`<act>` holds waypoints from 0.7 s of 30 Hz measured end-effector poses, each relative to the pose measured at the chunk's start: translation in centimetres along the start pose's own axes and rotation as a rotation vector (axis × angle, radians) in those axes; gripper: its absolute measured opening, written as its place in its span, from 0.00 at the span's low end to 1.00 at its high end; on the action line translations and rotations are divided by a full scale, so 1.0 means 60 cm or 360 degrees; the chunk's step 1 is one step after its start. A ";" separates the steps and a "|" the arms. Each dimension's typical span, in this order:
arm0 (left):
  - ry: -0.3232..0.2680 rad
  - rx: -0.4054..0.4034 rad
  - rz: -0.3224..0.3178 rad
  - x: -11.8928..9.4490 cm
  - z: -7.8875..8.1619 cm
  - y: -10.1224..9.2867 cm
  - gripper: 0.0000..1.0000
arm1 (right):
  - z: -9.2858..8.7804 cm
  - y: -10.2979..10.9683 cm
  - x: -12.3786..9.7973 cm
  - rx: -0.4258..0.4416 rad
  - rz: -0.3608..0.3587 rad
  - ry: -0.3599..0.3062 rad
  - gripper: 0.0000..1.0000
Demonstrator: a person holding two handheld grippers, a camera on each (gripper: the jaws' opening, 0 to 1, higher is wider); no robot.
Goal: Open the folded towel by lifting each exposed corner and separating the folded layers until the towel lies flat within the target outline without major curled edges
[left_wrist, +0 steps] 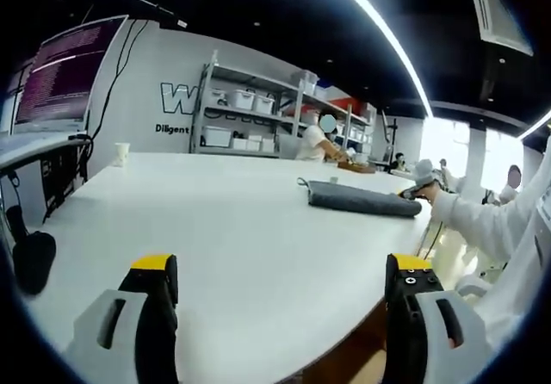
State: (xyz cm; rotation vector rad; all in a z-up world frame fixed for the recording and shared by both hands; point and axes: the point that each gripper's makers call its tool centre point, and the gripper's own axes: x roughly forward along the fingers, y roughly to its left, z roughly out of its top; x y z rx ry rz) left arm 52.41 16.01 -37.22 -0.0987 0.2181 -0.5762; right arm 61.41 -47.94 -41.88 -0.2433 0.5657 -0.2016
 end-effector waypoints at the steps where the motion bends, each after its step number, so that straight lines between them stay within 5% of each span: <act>1: 0.0001 0.0001 -0.0001 0.000 0.000 0.000 0.99 | -0.003 -0.007 -0.001 0.0021 -0.0007 0.0001 0.00; 21: -0.0014 -0.0002 0.0001 -0.001 0.001 0.001 0.99 | -0.013 -0.014 -0.004 0.0098 0.0008 -0.0020 0.00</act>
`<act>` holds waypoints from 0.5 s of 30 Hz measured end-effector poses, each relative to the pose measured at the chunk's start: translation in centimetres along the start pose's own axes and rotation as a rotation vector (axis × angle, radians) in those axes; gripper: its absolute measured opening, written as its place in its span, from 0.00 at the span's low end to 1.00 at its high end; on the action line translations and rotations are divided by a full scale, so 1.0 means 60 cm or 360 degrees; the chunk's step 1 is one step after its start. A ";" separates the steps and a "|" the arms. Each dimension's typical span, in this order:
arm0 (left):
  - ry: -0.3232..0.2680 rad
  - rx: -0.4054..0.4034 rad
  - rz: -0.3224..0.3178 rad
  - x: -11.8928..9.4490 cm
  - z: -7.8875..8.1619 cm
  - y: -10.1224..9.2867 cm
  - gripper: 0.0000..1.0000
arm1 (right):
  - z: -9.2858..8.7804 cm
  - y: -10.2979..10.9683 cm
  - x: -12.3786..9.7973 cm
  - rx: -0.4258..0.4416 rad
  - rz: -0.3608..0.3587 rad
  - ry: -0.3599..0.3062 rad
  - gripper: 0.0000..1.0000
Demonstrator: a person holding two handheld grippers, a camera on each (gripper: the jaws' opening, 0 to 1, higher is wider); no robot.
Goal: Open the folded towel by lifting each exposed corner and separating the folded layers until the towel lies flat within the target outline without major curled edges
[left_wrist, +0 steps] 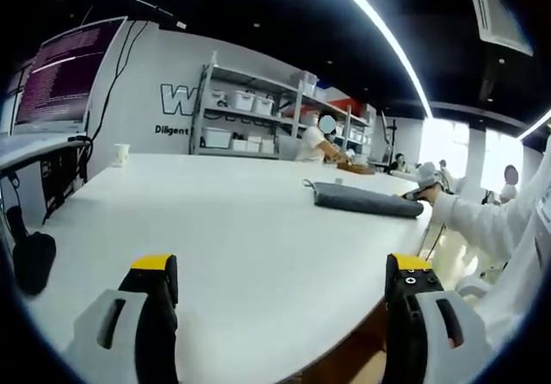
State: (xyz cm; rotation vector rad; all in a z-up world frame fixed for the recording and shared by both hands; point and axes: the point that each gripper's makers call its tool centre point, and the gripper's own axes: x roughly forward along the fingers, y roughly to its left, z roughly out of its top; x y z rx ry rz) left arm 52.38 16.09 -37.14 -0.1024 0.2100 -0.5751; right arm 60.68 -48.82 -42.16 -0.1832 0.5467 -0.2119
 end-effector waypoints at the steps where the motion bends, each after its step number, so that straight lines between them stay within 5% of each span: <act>1: -0.0001 -0.0001 0.0001 0.000 0.000 0.001 0.99 | 0.000 -0.001 0.001 0.0005 0.0001 -0.0001 0.00; 15: -0.0016 -0.0009 0.0000 -0.002 0.001 0.003 0.99 | -0.002 -0.001 0.006 0.0009 0.0021 0.0012 0.00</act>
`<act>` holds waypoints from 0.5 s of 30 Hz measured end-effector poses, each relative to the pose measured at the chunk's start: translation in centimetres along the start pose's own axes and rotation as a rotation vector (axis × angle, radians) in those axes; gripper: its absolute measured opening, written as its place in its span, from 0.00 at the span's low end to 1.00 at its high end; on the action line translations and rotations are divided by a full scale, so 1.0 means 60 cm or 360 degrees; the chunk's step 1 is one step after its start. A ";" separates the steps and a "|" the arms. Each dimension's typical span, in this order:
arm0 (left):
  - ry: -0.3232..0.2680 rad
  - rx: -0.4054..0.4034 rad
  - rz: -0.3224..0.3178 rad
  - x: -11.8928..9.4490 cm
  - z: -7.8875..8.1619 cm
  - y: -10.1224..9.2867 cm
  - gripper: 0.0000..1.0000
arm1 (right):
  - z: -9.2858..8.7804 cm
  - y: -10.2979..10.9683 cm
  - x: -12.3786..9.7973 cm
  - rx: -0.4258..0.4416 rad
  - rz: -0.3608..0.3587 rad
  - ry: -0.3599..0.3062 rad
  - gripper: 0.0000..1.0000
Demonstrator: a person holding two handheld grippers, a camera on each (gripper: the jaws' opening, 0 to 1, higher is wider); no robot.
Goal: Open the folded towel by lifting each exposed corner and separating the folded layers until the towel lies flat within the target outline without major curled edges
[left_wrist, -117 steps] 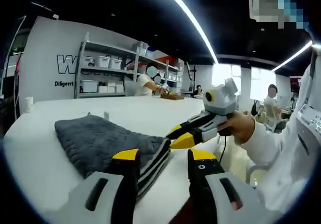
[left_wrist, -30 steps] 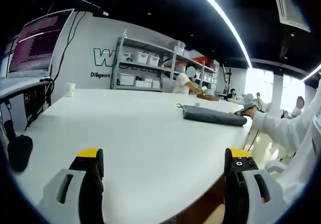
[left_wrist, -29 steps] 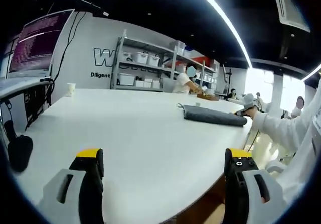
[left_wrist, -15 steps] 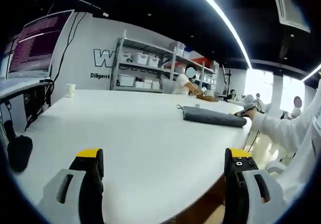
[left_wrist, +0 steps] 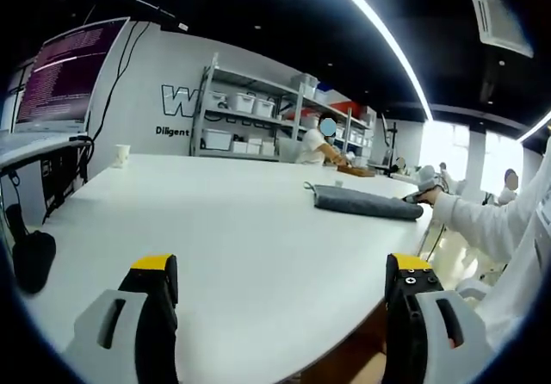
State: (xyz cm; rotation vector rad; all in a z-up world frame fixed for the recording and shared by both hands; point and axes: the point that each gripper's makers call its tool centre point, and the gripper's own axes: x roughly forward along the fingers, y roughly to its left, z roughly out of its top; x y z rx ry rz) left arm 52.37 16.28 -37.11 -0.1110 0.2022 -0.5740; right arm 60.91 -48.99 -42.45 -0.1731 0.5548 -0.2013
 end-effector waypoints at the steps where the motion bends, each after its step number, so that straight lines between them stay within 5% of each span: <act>1: 0.0000 -0.0003 0.0000 0.000 0.000 0.000 0.99 | 0.000 0.000 0.000 0.0006 0.0004 0.0000 0.00; 15: -0.0001 -0.0014 -0.0009 0.004 -0.002 -0.003 0.99 | -0.001 0.002 0.001 0.0018 0.0041 -0.0033 0.00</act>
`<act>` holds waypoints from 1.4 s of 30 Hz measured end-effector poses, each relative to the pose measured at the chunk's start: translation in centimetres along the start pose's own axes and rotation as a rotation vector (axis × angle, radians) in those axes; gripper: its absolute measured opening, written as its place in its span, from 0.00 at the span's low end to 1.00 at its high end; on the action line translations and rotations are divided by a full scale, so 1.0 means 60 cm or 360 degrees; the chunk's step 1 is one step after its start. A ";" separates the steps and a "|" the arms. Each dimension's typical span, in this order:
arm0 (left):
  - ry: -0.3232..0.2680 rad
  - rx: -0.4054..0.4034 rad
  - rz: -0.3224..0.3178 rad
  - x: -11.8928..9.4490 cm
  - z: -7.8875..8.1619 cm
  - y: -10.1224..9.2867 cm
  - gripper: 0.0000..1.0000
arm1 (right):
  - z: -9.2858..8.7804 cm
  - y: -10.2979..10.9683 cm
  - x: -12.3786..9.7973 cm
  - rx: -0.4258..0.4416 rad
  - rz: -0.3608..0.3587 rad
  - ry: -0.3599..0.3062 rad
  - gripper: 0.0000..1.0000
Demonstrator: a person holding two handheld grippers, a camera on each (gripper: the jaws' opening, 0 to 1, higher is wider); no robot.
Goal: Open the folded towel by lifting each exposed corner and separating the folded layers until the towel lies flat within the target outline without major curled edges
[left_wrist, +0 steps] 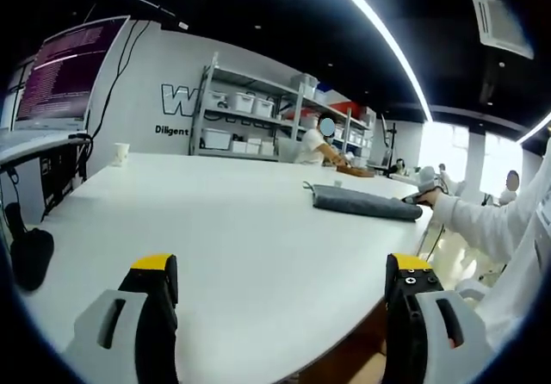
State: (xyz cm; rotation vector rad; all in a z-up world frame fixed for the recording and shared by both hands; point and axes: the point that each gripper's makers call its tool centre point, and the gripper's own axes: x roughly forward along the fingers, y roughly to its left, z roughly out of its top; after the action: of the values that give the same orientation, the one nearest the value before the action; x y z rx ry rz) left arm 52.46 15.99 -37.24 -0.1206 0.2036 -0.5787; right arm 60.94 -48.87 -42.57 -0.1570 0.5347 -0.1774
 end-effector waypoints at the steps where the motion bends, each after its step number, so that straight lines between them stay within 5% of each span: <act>1: -0.0001 -0.0001 0.0000 0.000 0.000 0.000 0.99 | 0.000 0.001 -0.001 -0.0005 0.0002 -0.0006 0.00; 15: -0.0001 -0.0009 -0.0001 0.002 -0.001 0.000 0.99 | 0.015 0.002 -0.014 -0.0010 0.0069 -0.0184 0.00; 28: 0.0001 -0.0009 0.0001 0.000 -0.001 0.001 0.99 | 0.017 0.005 -0.018 0.0044 0.0092 -0.0206 0.00; 37: 0.0007 -0.0009 -0.0001 0.000 -0.002 -0.001 0.99 | 0.064 0.024 -0.054 0.0068 0.0142 -0.0356 0.00; 42: 0.0010 -0.0010 -0.0003 0.001 -0.003 -0.002 0.99 | 0.104 0.075 -0.098 0.0052 0.0286 -0.0490 0.00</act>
State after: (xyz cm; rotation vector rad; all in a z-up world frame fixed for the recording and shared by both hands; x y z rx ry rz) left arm 52.41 15.83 -37.42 -0.1249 0.2114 -0.5801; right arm 59.76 -42.65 -35.27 -0.1013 0.2369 0.0140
